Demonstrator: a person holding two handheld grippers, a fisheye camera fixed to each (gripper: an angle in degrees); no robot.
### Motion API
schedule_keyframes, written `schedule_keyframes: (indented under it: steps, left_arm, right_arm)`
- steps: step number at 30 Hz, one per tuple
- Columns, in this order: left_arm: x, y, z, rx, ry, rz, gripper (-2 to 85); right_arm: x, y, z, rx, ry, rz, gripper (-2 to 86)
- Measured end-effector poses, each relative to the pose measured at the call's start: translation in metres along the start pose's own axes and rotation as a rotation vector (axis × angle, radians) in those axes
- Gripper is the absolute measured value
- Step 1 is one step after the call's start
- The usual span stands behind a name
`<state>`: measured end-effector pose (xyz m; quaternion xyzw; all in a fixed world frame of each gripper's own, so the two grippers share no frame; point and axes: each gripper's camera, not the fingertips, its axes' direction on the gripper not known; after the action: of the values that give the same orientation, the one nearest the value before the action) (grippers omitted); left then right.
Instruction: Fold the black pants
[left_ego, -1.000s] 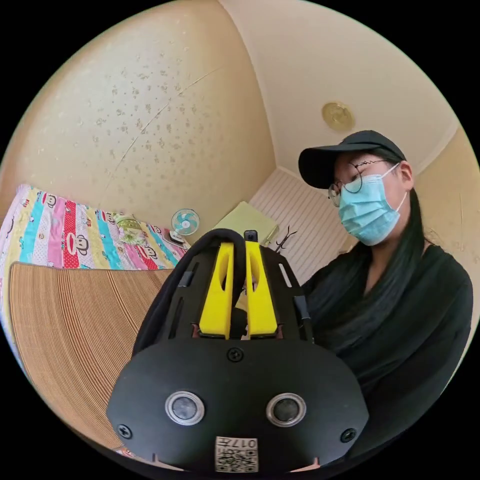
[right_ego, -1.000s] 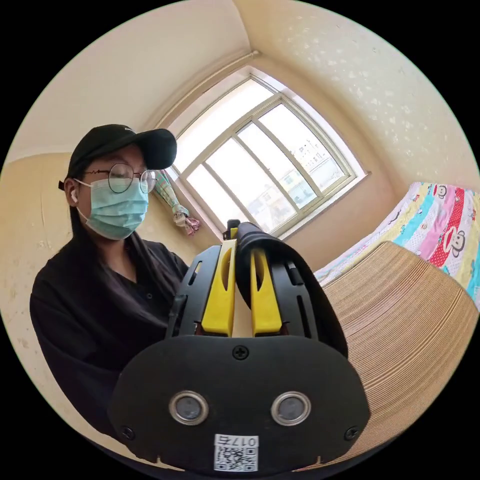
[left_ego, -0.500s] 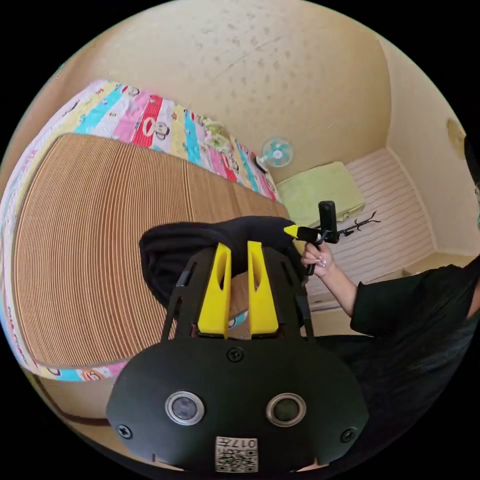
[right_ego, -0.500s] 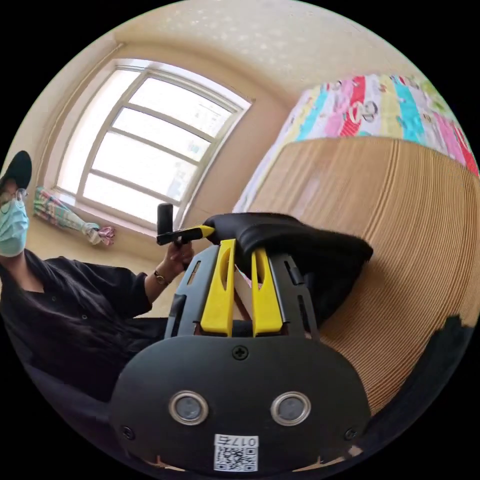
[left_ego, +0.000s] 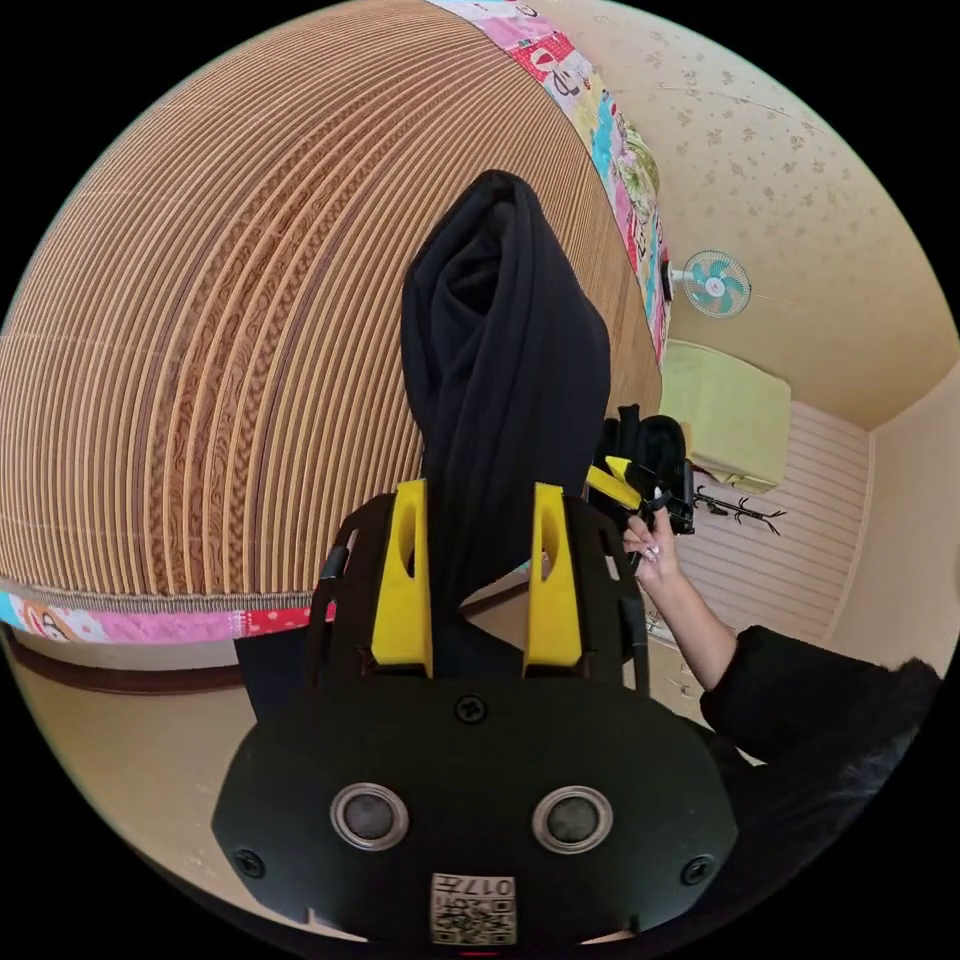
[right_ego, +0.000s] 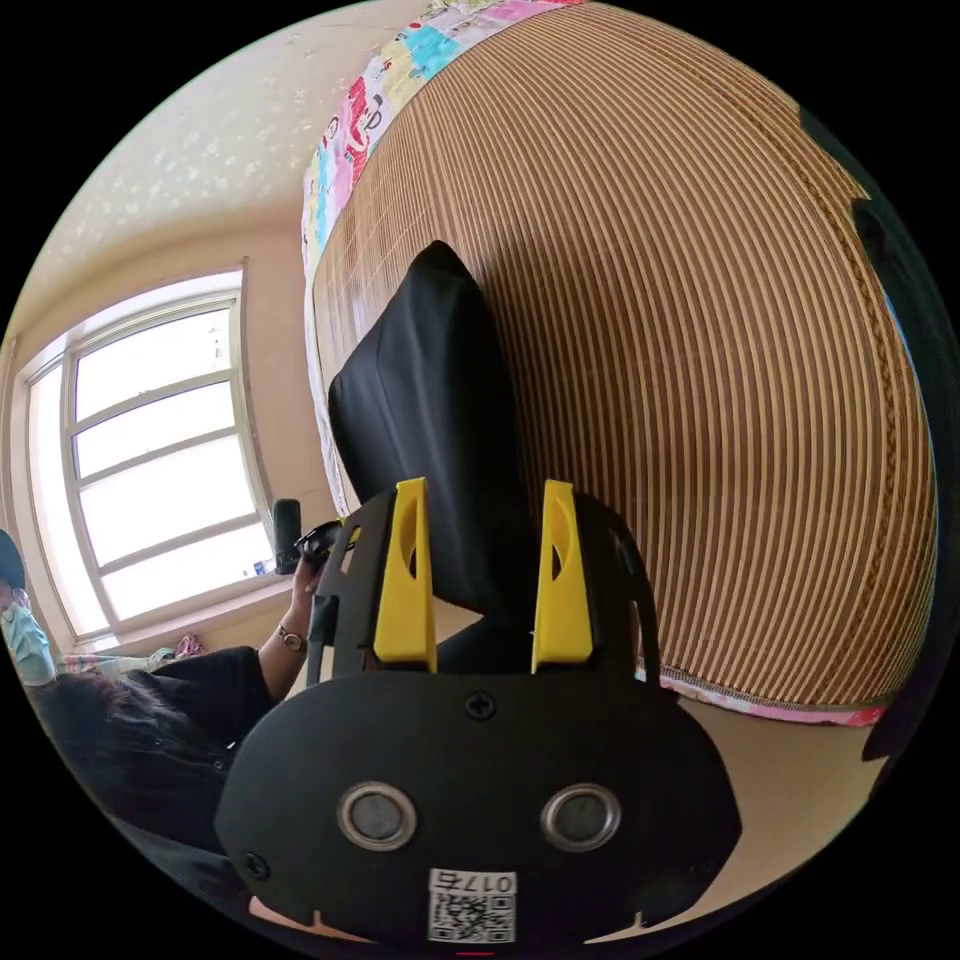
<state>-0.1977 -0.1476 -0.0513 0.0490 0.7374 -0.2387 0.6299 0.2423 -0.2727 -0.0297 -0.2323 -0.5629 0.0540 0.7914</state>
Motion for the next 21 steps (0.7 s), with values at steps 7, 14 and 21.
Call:
schedule_keyframes:
  steps: [7,14,21]
  left_arm:
    - [-0.002,-0.084,0.028,-0.141,-0.096,-0.018,12.4]
    - [-0.079,-0.043,-0.077,0.145,-0.076,-0.18,11.2]
    - [-0.2,0.036,-0.254,0.611,-0.066,-0.468,11.3]
  right_arm:
    - [-0.051,-0.089,0.08,-0.095,-0.007,0.007,13.2]
    - [-0.159,-0.104,0.203,-0.153,-0.087,0.004,12.0]
    - [-0.285,-0.112,0.401,-0.22,-0.225,0.126,12.8]
